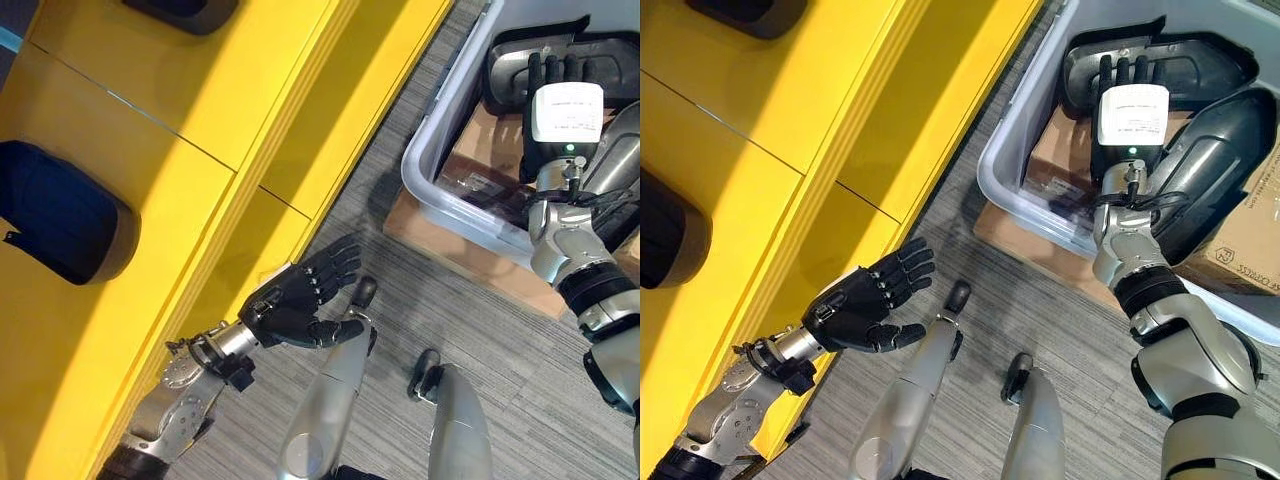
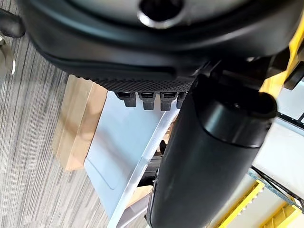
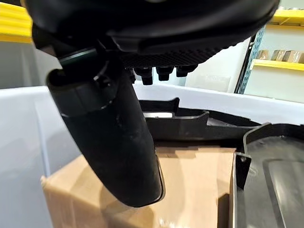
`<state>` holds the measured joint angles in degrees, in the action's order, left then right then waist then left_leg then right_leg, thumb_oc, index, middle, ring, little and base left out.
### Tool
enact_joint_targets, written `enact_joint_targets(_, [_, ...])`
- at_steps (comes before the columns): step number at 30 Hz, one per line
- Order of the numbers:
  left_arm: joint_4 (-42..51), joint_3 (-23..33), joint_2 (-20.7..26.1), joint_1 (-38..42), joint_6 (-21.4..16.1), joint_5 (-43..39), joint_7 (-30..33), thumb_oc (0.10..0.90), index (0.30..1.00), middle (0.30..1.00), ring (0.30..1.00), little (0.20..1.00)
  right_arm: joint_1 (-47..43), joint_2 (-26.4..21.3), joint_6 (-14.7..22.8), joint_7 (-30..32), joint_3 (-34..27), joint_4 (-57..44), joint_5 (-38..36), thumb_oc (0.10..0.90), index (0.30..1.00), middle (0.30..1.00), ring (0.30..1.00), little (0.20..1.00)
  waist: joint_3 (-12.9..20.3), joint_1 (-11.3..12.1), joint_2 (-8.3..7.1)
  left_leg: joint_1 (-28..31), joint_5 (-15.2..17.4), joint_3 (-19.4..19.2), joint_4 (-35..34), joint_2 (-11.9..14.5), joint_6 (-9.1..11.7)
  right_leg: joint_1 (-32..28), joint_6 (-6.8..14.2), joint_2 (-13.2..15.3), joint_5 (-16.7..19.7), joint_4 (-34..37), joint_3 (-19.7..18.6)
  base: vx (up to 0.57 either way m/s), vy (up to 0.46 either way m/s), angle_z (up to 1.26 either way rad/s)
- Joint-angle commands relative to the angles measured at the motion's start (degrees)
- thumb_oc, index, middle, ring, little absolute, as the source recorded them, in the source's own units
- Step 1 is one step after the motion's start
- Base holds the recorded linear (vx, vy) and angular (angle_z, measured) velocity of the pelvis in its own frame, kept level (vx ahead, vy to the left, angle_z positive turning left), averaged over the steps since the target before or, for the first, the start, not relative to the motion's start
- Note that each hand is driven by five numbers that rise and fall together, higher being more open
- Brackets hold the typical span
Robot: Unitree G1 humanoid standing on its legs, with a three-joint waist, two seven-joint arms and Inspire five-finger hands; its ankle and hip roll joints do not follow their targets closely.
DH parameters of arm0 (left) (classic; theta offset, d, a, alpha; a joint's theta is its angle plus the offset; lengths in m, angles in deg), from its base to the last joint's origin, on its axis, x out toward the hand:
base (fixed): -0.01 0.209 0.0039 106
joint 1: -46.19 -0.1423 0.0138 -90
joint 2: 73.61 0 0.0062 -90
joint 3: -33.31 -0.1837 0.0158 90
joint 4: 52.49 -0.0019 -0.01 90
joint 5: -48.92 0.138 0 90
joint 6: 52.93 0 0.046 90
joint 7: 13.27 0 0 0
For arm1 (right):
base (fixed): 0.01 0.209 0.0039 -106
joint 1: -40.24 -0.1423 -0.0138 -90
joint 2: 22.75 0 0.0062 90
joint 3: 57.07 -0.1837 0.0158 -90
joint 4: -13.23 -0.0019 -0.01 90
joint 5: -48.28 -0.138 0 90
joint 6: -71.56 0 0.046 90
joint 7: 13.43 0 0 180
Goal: Move parts from the plastic box to the shelf.
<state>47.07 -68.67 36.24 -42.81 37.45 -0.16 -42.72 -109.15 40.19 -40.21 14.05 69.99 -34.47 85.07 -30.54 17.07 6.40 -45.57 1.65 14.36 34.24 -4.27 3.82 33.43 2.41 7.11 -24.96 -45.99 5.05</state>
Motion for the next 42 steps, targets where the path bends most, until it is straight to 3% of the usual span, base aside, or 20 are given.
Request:
enact_joint_targets(1, [5.81, -0.36, -0.09, -1.2, -1.79, -0.6, -2.06, 0.9, 1.0, 1.0, 1.0, 1.0, -5.79, -3.72, -2.82, 5.21, -1.8, -3.93, 1.02, 0.9, 1.0, 1.0, 1.0, 1.0, 0.75, 0.59, -0.45, -1.79, -6.87, 0.46, -14.13, -4.08, -4.43, -5.08, -6.11, -5.58, 2.18, -2.38, 1.08, 0.0, 0.0, 0.0])
enact_joint_targets(8, [6.08, 0.22, 0.1, -1.38, -1.4, -0.53, -4.19, 0.9, 1.0, 1.0, 1.0, 1.0, -4.83, -5.84, -2.84, 4.17, -2.51, -5.42, 1.02, 0.9, 1.0, 1.0, 1.0, 1.0, 0.75, -1.09, -0.04, -0.62, -5.12, -3.31, -13.65, -4.58, -5.55, -4.06, -6.88, -5.96, 3.06, -0.04, 1.83, 0.05, 0.026, -0.06])
enact_joint_targets(11, [6.44, 1.8, 0.88, -1.7, 0.2, -2.72, -5.59, 0.9, 1.0, 1.0, 1.0, 1.0, -3.57, -7.64, -2.8, 1.97, -3.22, -8.27, 1.47, 0.9, 1.0, 1.0, 1.0, 1.0, 0.75, -1.54, -1.45, 0.41, -3.43, -5.31, -12.61, -5.53, -6.78, -8.76, -6.07, -5.63, 4.73, 3.67, 1.55, 0.17, 0.086, -0.05])
enact_joint_targets(12, [7.08, 3.47, 1.42, -2.48, 2.13, -3.34, -6.64, 0.9, 1.0, 1.0, 1.0, 1.0, -2.14, -8.3, -2.73, 1.52, -4.14, -9.44, 1.38, 0.9, 1.0, 1.0, 1.0, 1.0, 0.75, -1.35, -2.8, 1.58, -2.73, -6.77, -12.7, -5.96, -7.71, -12.89, -4.38, -5.32, 7.04, 4.42, 1.16, 0.15, 0.076, -0.1])
enact_joint_targets(13, [7.4, 4.44, 1.72, -2.96, 3.19, -3.89, -7.2, 0.9, 1.0, 1.0, 1.0, 1.0, -1.06, -8.52, -2.17, 1.39, -5.05, -10.14, 1.67, 0.9, 1.0, 1.0, 1.0, 1.0, 0.75, -1.31, -3.47, 2.1, -2.11, -7.54, -12.58, -6.21, -8.38, -13.5, -1.91, -4.51, 11.37, 2.73, 0.99, 0.22, 0.141, -0.29])
enact_joint_targets(14, [7.7, 5.1, 1.66, -3.75, 4.21, -4.2, -8.01, 0.9, 1.0, 1.0, 1.0, 1.0, 0.55, -8.3, -1.54, 2.01, -5.85, -10.88, 1.52, 0.9, 1.0, 1.0, 1.0, 1.0, 0.75, -1.11, -3.34, 3.46, -1.46, -7.74, -12.78, -6.02, -9.41, -10.85, 0.34, -4.45, 16.75, -6.46, 0.08, 0.19, 0.192, -0.25])
enact_joint_targets(15, [8.3, 4.89, 1.61, -4.5, 4.16, -4.24, -8.02, 0.9, 1.0, 1.0, 1.0, 1.0, 0.73, -7.22, -1.42, 2.15, -6.03, -10.57, 2.54, 0.9, 1.0, 1.0, 1.0, 1.0, 0.75, -1.17, -1.9, 3.59, -0.91, -8.03, -11.8, -5.05, -9.99, -4.61, -0.62, -4.08, 20.5, -16.18, -0.06, 0.34, 0.27, -0.29])
enact_joint_targets(16, [9.14, 3.1, 0.7, -5.89, 2.96, -4.1, -5.51, 0.9, 1.0, 1.0, 1.0, 1.0, 0.05, -5.6, 1.21, 3.24, -4.21, -8.21, 3.81, 0.9, 1.0, 1.0, 1.0, 1.0, 0.75, -2.24, 0.27, 4.97, 1.0, -7.52, -10.28, -4.28, -10.23, 4.4, -1.78, -3.03, 15.64, -23.58, -0.86, 0.26, 0.199, -0.13])
enact_joint_targets(18, [8.22, 1.27, 0.94, -4.94, 0.72, -5.07, -3.02, 0.9, 1.0, 1.0, 1.0, 1.0, -2.25, -4.57, 1.75, 3.62, -2.28, -7.23, 4.37, 0.9, 1.0, 1.0, 1.0, 1.0, 0.75, -2.51, 1.07, 5.25, 2.42, -7.57, -9.98, -3.54, -10.05, 6.47, -2.02, 0.2, 15.06, -16.64, 0.51, 0.13, -0.007, -0.23])
enact_joint_targets(19, [7.26, -0.25, 1.59, -3.28, -1.25, -5.99, -1.25, 0.9, 1.0, 1.0, 1.0, 1.0, -5.12, -3.85, 1.44, 3.62, -0.45, -7.05, 4.29, 0.9, 1.0, 1.0, 1.0, 1.0, 0.75, -3.08, 0.98, 5.61, 3.76, -7.58, -10.22, -2.57, -9.51, 7.34, -1.61, 2.68, 16.02, -5.1, 1.38, 0.02, -0.292, -0.57])
enact_joint_targets(20, [7.04, -1.33, 2.36, -0.82, -2.55, -7.16, 1.05, 0.9, 1.0, 1.0, 1.0, 1.0, -9.09, -4.07, 0.96, 2.73, 1.62, -7.5, 3.64, 0.9, 1.0, 1.0, 1.0, 1.0, 0.75, -4.61, 0.8, 5.02, 4.11, -7.5, -10.96, -1.61, -9.01, 8.19, -0.2, 4.45, 23.55, 14.54, 1.98, 0.09, -0.435, -0.79])
enact_joint_targets(21, [6.6, -2.5, 2.86, 0.41, -3.95, -7.86, 2.47, 0.9, 1.0, 1.0, 1.0, 1.0, -10.87, -4.08, 0.46, 2.23, 2.98, -7.89, 3.05, 0.9, 1.0, 1.0, 1.0, 1.0, 0.75, -6.45, 0.0, 5.31, 5.98, -7.86, -10.64, -2.05, -8.79, 8.27, 2.23, 6.66, 31.2, 26.71, 0.32, 0.13, -0.49, -0.54])
enact_joint_targets(22, [6.47, -4.22, 2.85, 1.55, -6.1, -7.79, 4.75, 0.9, 1.0, 1.0, 1.0, 1.0, -12.93, -3.14, -0.03, 2.15, 4.37, -7.07, 3.2, 0.9, 1.0, 1.0, 1.0, 1.0, 0.75, -7.57, 0.11, 5.9, 7.55, -7.73, -10.2, -1.02, -8.28, 9.59, 3.4, 7.86, 35.03, 32.44, -1.49, 0.15, -0.339, -0.15])
enact_joint_targets(26, [4.9, -6.13, 2.66, 2.49, -9.25, -9.19, 6.18, 0.9, 1.0, 1.0, 1.0, 1.0, -16.16, -2.02, -0.62, 1.71, 6.4, -4.83, 3.04, 0.9, 1.0, 1.0, 1.0, 1.0, 0.75, -7.95, 0.17, 6.06, 9.33, -7.78, -9.61, 1.78, -6.96, 8.49, 4.78, 10.05, 34.82, 33.37, -1.68, 0.07, -0.287, 0.14])
enact_joint_targets(28, [4.81, -5.68, 2.84, 1.97, -8.13, -9.32, 4.26, 0.9, 1.0, 1.0, 1.0, 1.0, -16.87, -2.82, -1.22, -0.14, 6.56, -6.19, 2.05, 0.9, 1.0, 1.0, 1.0, 1.0, 0.75, -7.5, -0.49, 5.93, 8.71, -6.66, -9.16, 3.37, -5.42, 6.66, 5.17, 10.61, 32.63, 32.59, -0.57, 0.12, -0.278, 0.25])
enact_joint_targets(31, [5.36, -5.36, 1.18, -0.95, -8.31, -8.8, 1.87, 0.9, 1.0, 1.0, 1.0, 1.0, -16.9, -4.11, -0.52, -4.2, 7.06, -8.08, 4.91, 0.9, 1.0, 1.0, 1.0, 1.0, 0.75, -7.15, 0.14, 8.33, 6.82, -7.09, -12.0, 4.84, -3.84, 4.96, 5.63, 11.15, 31.48, 32.99, 0.8, 0.14, -0.09, 0.14])
enact_joint_targets(42, [5.36, -3.96, -1.48, -2.7, -6.22, -9.77, 0.58, 0.9, 1.0, 1.0, 1.0, 1.0, -17.87, -3.31, -2.08, -6.82, 8.33, -8.77, 10.38, 0.9, 1.0, 1.0, 1.0, 1.0, 0.75, -7.23, 2.07, 12.88, 3.26, -9.11, -18.71, 6.66, -2.36, 4.88, 5.5, 10.48, 28.62, 30.63, 0.33, 0.08, 0.009, 0.01])
